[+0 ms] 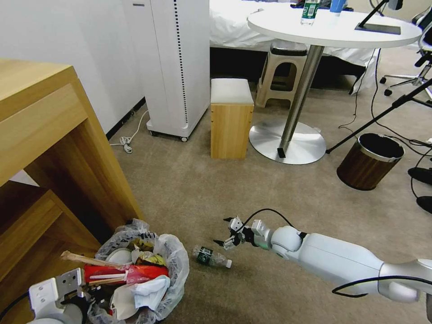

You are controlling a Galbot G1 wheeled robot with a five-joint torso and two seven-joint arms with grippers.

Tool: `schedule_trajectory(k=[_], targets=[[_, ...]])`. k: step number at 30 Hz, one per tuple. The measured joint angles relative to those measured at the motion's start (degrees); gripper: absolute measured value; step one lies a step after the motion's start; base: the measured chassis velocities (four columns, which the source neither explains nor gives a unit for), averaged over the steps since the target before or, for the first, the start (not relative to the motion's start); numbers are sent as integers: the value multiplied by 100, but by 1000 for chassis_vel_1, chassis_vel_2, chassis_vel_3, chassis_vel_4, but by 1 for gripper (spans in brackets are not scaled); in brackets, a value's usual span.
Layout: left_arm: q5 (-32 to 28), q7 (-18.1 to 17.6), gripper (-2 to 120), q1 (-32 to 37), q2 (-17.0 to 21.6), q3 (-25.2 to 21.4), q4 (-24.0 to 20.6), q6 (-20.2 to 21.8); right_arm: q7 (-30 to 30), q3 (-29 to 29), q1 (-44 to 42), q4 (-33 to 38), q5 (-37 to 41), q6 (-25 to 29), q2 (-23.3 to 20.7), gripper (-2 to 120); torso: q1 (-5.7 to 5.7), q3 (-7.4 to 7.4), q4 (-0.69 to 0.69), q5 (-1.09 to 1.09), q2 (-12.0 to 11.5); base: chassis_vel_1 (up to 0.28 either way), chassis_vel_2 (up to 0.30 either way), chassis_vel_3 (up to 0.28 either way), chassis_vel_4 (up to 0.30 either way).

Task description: Pick up the trash bin and place the garbage on the floor into it.

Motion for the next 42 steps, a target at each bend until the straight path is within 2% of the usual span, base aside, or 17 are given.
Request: schedule_trajectory(k=[2, 8, 14, 23, 35, 42], targets=[[128, 45, 0, 2, -74, 55, 18, 3, -100, -95, 128, -162, -41, -117, 94, 100, 0, 0, 0, 0, 0, 0, 0, 0, 0], [274, 110, 0, -15, -156, 139, 48, 3, -134, -158, 177, -658, -152, 16, 388, 100, 0, 0, 0, 0, 0, 0, 0, 0, 0], [387, 146, 0, -41, -228, 212, 125, 5, -20, -217, 85, -1013, -160, 75, 872, 100, 0, 0, 1, 1, 0, 0, 0, 0, 0], [433, 162, 0, -65, -241, 229, 169, 7, 18, -344, 46, -1032, -64, 8, 1116, 100, 0, 0, 1, 0, 0, 0, 0, 0, 0], [497, 169, 0, -122, -273, 351, 231, 7, 110, -475, -288, -1592, -213, 119, 1708, 100, 0, 0, 1, 1, 0, 0, 0, 0, 0], [473, 174, 0, -160, -235, 357, 257, 1, 71, -486, -315, -1753, -319, 253, 1707, 100, 0, 0, 1, 1, 0, 0, 0, 0, 0]])
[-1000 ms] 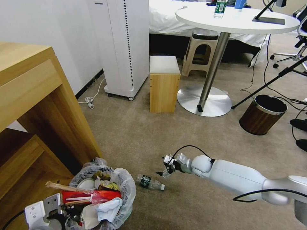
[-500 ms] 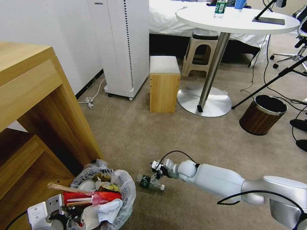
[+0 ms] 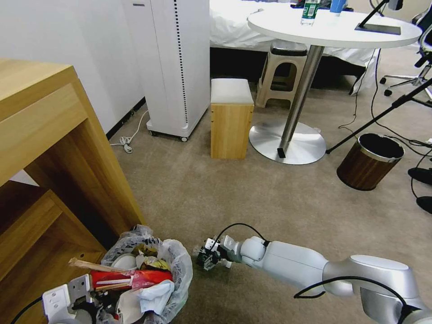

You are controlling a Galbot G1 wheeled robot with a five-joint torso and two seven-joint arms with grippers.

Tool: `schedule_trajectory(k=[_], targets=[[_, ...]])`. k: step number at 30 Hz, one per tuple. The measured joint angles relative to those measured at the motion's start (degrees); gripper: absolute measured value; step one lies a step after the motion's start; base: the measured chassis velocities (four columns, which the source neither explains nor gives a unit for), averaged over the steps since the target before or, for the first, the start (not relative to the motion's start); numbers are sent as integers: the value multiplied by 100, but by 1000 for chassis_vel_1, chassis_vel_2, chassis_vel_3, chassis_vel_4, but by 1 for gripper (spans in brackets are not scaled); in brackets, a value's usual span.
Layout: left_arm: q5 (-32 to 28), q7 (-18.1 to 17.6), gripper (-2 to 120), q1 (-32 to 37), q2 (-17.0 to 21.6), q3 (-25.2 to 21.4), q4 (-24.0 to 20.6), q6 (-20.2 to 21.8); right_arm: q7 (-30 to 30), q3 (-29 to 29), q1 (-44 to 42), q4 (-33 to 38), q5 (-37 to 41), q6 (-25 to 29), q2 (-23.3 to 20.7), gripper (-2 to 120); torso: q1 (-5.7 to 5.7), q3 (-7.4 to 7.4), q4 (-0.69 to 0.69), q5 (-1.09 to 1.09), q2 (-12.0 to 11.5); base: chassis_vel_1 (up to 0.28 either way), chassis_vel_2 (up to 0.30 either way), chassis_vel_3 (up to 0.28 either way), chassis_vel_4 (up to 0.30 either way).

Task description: Pick up the trash bin and place the garbage on the floor into it.

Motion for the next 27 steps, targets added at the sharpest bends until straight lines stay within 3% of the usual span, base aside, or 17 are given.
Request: schedule_trajectory(k=[27], targets=[[-23, 49, 0, -180, 95, 179, 183, -35, -18, 192, -374, -893, -291, 357, 366, 100, -1, -1, -2, -2, 3, 0, 0, 0, 0]])
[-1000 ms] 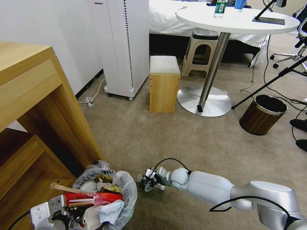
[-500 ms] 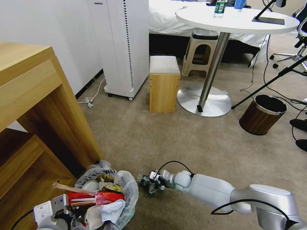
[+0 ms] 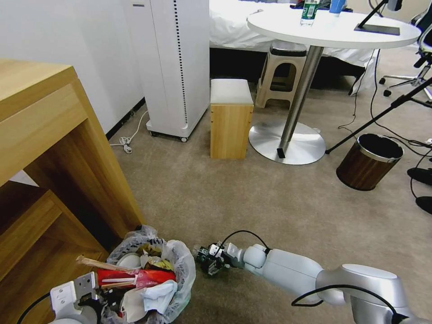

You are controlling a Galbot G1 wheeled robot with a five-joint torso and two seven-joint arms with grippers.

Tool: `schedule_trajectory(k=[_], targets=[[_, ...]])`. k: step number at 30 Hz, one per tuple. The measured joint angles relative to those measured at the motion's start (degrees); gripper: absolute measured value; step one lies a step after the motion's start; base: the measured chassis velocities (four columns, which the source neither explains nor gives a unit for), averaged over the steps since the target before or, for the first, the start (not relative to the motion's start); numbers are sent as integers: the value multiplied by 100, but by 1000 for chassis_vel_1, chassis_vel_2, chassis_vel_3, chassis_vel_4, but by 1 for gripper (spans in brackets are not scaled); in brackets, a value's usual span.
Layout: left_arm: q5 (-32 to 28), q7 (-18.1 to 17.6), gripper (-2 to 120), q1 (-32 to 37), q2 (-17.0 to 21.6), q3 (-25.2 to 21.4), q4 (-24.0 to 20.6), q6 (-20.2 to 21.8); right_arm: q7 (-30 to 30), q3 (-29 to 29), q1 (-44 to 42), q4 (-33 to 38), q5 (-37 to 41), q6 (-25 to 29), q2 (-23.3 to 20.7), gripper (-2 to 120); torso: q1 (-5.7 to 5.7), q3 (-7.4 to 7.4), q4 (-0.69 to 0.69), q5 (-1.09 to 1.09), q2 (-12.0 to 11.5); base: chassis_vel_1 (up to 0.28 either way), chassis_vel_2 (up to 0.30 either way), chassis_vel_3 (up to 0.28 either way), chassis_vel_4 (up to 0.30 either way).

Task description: Pick up the trash bin and place the garbage on the floor into it.

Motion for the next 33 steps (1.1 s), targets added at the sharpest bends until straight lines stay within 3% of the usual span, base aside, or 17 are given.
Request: schedule_trajectory(k=[12, 15, 20, 26, 33], targets=[[59, 7, 0, -25, 2, 47, 8, -10, -29, 54, -36, 63, -23, 90, -39, 82, 0, 1, 1, 2, -1, 0, 0, 0, 0], [103, 20, 0, -12, -2, 54, 0, -10, -28, 80, 16, 64, -23, 94, -55, 71, 1, 3, 7, 7, -3, 0, 0, 0, 0], [146, 25, 0, -11, -20, 80, 1, -11, 38, 131, 30, 96, -20, 92, -119, 60, 0, 3, 5, 3, -3, 0, 0, 0, 0], [214, 41, 0, 7, -42, 125, -15, -10, 99, 189, 19, 204, -29, 98, -231, 32, 0, 2, 3, 3, -3, 0, 0, 0, 0], [213, 43, 0, 27, -8, 105, -46, -6, 145, 190, 53, 302, 7, 113, -317, 18, 1, 2, 3, 2, -3, 0, 0, 0, 0]])
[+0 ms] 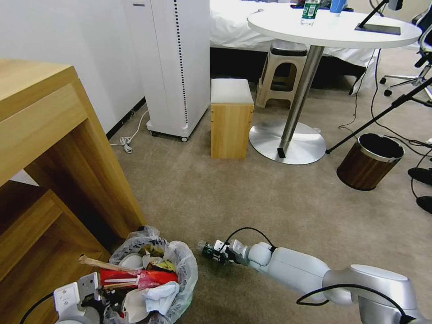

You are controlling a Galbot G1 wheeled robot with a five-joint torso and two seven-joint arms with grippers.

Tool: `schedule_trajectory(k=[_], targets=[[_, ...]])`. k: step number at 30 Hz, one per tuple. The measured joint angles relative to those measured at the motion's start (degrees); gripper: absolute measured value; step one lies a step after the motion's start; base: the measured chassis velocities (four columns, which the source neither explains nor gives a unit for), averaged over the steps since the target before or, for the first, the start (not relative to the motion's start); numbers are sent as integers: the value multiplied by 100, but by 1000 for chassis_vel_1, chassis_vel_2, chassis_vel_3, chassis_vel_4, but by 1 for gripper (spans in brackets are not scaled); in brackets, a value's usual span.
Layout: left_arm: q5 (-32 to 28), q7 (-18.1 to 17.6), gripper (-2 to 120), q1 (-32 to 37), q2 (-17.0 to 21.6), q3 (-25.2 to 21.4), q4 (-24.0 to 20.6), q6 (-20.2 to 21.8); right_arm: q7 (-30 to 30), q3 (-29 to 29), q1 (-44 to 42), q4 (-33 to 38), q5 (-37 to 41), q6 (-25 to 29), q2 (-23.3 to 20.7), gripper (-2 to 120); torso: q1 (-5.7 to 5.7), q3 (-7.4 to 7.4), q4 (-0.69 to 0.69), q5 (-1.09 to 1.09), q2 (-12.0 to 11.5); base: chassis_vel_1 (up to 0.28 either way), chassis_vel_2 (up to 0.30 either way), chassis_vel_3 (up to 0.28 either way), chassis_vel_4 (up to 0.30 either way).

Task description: Pick up the trash bin and place the garbage on the floor into it.

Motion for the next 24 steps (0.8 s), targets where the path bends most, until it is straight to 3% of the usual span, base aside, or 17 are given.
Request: schedule_trajectory(k=[5, 12, 16, 19, 20, 22, 24], targets=[[-32, -3, 0, 6, 21, -27, -21, 0, 20, 44, 66, 202, 59, -10, -132, 17, 0, 0, -2, -1, 0, 0, 0, 0, 0], [-82, -3, 0, 18, 47, -41, -46, 9, 171, 621, 286, 1269, 365, -162, -782, 17, 0, 0, -1, 0, 0, 0, 0, 0, 0], [-119, -1, 0, 37, 70, -74, -88, 15, 62, 1049, 459, 1784, 339, 37, -1117, 17, 0, 0, -1, 0, 0, 0, 0, 0, 0], [-182, 0, 0, 83, 121, -176, -148, 18, -515, 1436, 615, 1839, 463, 771, -1190, 16, 0, 0, -2, -1, 0, 0, 0, 0, 0], [-182, 0, 0, 83, 121, -176, -148, 18, -515, 1436, 615, 1839, 463, 771, -1190, 16, 0, 0, -2, -1, 0, 0, 0, 0, 0], [-258, 12, 0, 113, 163, -280, -203, 18, -1435, 1589, 749, 1807, 1091, 1623, -1094, 15, 0, 0, 0, 1, 0, 0, 0, 0, 0], [-284, 13, 0, 122, 176, -309, -220, 17, -1745, 1635, 802, 1932, 1407, 1757, -1090, 15, 0, 0, 1, 1, 0, 0, 0, 0, 0]])
